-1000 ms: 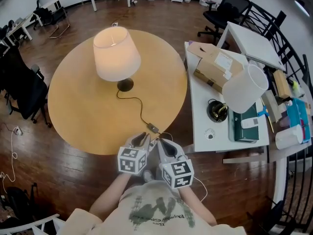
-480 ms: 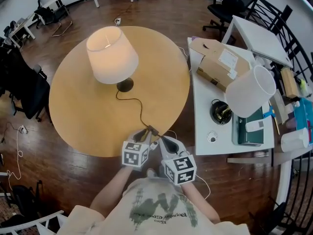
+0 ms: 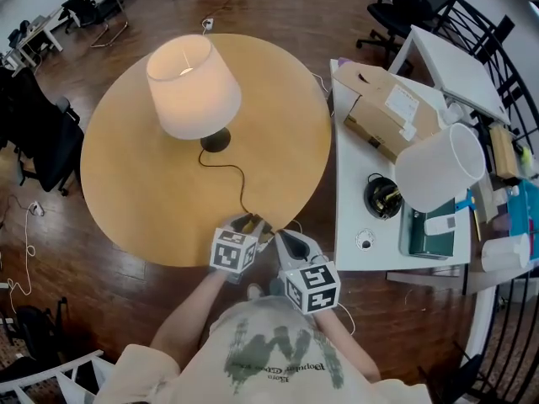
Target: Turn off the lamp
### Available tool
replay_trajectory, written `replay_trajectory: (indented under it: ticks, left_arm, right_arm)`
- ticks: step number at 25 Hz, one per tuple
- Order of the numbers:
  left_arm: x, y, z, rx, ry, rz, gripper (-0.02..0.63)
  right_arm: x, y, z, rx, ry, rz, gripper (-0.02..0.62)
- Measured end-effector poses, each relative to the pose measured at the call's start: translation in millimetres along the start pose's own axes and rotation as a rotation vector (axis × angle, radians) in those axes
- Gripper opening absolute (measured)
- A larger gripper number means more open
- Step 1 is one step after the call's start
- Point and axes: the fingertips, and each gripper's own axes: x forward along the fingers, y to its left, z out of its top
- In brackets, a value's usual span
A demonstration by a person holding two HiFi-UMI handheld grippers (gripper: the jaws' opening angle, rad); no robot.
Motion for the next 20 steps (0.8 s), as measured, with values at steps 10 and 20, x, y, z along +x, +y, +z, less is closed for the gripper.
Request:
replay_trajectory:
  ticks: [10,20]
  left_arm:
    - [8.6,3.4,-2.9,-0.076,0.044,-0.045,0.133]
    - [10.9,3.9,-3.3,-0.089,0.047,-0.069,0.132]
  right_arm:
    - [7.6,-7.2,-2.2,0.005,0.025,0.015,0.0]
    - [12.9,-9.6,-6.5,0.015,0.036,0.021,0.0]
